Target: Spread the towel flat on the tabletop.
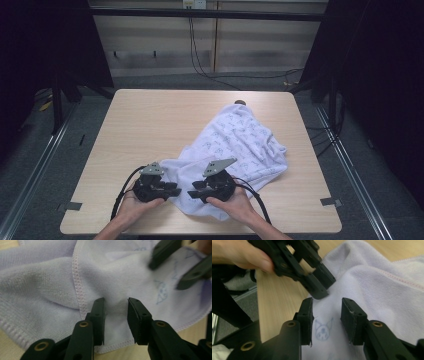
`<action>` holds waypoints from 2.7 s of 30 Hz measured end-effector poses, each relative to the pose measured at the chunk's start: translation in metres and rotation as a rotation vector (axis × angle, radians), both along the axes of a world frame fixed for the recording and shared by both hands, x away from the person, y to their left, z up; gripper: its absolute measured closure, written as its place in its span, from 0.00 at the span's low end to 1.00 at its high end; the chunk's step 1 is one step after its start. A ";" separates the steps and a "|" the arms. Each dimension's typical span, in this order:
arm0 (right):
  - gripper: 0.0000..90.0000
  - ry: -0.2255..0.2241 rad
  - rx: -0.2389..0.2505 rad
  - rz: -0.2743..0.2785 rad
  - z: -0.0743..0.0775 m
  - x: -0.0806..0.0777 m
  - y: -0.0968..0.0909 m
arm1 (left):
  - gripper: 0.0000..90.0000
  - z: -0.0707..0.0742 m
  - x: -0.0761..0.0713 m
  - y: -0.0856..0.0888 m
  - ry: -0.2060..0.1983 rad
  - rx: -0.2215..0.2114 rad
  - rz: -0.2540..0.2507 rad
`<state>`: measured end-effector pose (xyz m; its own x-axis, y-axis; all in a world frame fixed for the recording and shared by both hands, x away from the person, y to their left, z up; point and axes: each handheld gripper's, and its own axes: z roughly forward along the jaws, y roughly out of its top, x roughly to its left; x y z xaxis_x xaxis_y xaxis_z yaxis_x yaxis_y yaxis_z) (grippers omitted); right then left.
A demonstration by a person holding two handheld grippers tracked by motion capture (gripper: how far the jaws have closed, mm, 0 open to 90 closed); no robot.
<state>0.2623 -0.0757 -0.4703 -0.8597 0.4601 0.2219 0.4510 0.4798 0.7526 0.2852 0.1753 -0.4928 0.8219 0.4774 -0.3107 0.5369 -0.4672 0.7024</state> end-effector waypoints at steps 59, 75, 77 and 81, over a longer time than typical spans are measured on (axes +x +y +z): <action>0.87 0.042 0.054 -0.240 -0.012 0.044 -0.112 | 0.73 -0.005 0.064 -0.007 -0.040 -0.052 0.080; 0.66 -0.042 -0.073 -0.228 -0.035 0.038 -0.088 | 0.99 -0.014 0.056 -0.014 -0.025 -0.014 0.014; 0.75 -0.064 -0.087 -0.252 -0.036 0.036 -0.088 | 0.99 -0.013 0.056 -0.013 -0.025 -0.023 0.018; 0.95 -0.078 -0.123 -0.277 -0.033 0.036 -0.089 | 0.99 -0.006 0.055 -0.008 -0.037 -0.053 0.029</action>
